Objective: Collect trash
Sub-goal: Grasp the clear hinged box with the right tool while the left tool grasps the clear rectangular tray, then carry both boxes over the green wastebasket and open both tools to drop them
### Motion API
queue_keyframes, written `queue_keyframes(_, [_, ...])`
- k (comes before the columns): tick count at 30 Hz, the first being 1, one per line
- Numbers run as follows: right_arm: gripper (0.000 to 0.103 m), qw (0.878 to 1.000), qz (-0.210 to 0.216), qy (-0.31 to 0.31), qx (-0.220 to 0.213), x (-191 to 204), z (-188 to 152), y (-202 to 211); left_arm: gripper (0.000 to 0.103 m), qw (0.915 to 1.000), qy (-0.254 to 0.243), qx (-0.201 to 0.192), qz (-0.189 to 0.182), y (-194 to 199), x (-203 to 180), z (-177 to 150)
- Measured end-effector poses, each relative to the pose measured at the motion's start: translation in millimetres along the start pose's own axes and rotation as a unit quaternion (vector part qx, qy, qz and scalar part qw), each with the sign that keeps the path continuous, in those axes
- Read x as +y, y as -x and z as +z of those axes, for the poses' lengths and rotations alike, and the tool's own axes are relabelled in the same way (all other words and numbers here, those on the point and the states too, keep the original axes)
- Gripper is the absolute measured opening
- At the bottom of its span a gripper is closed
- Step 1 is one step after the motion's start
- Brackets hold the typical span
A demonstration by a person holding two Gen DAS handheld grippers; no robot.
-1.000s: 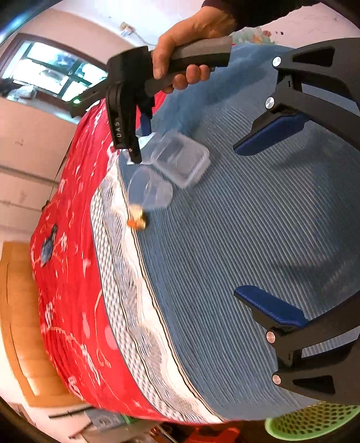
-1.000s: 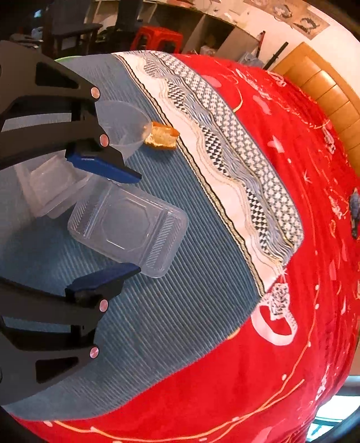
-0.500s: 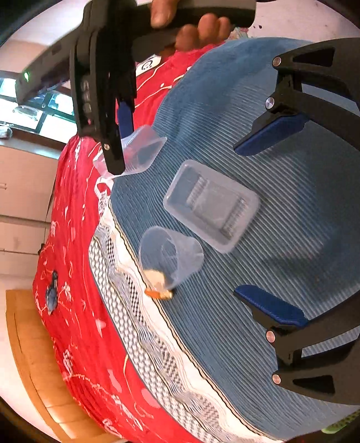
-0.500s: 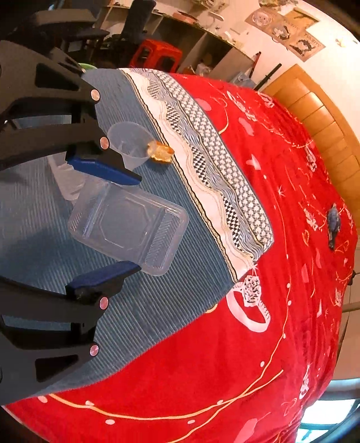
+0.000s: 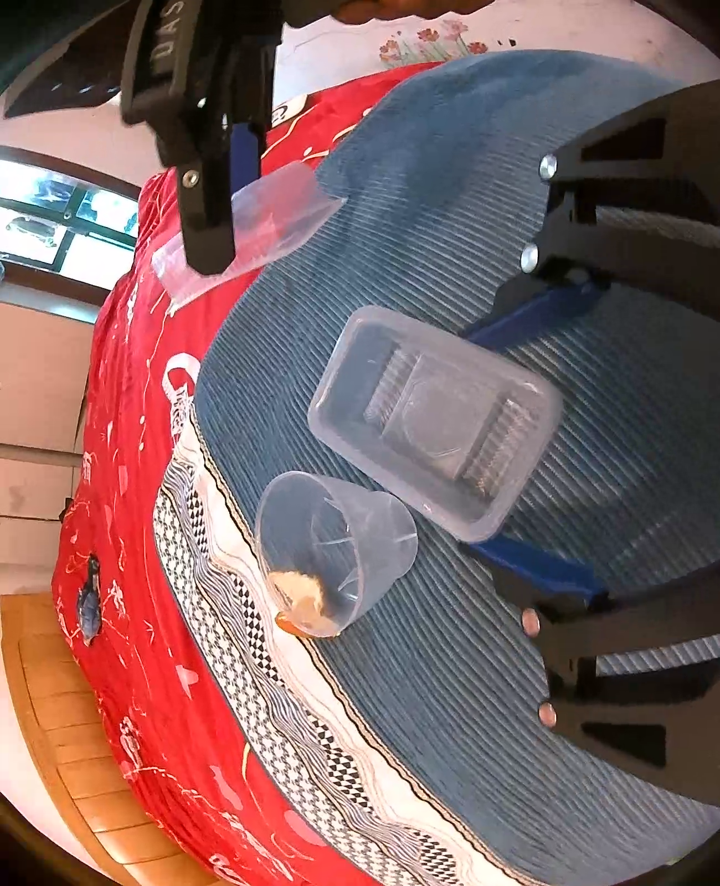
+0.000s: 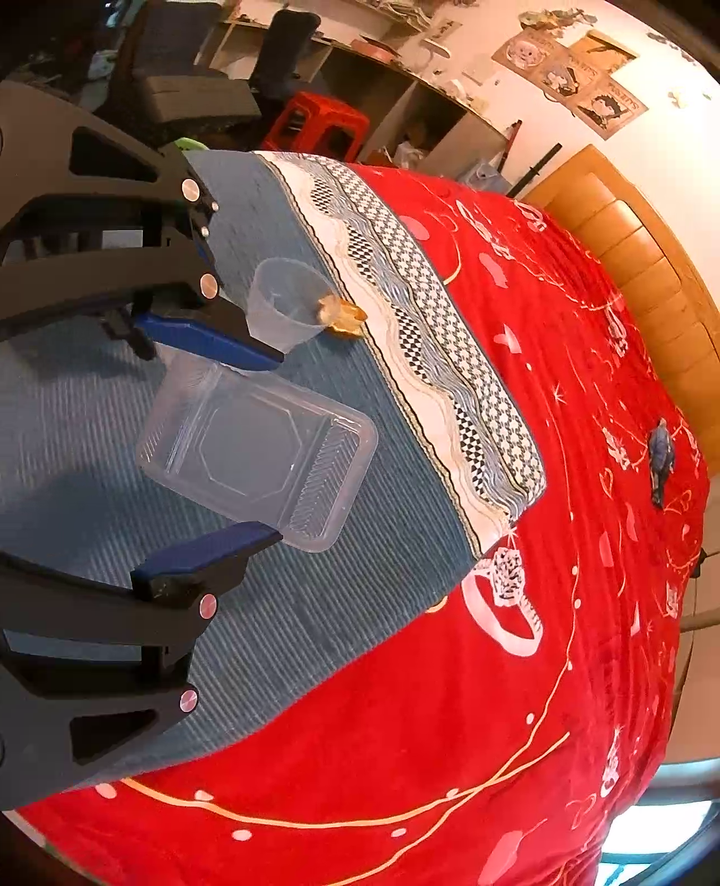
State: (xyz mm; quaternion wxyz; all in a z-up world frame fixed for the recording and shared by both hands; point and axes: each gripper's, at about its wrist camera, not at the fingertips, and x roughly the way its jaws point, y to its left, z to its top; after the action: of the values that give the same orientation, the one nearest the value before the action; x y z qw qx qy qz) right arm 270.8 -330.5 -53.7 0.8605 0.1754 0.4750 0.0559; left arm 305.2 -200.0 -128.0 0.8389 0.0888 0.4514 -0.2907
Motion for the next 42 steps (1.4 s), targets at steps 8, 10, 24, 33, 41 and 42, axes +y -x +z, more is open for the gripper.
queue_keyframes(8, [0.057,1.0,0.015,0.015,-0.001,16,-22,14,0.058,0.9997,0.007,-0.022,0.011,37,0,-17])
queue_keyframes(10, [0.057,1.0,0.022,0.02,-0.001,23,-27,19,0.058,0.9993,0.017,-0.031,0.013,54,3,-23])
queue_keyframes(24, [0.057,0.991,0.095,0.096,0.01,129,-72,35,0.047,0.9877,0.11,-0.089,0.066,175,59,-103])
queue_keyframes(33, [0.057,0.981,0.127,0.141,0.031,194,-95,27,0.046,0.9745,0.15,-0.128,0.108,238,90,-154])
queue_keyframes(41, [0.057,0.966,0.165,0.192,0.052,267,-113,12,0.046,0.9507,0.215,-0.133,0.179,288,146,-222])
queue_keyframes(42, [0.057,0.964,0.169,0.197,0.055,275,-115,10,0.046,0.9466,0.227,-0.131,0.187,292,156,-232])
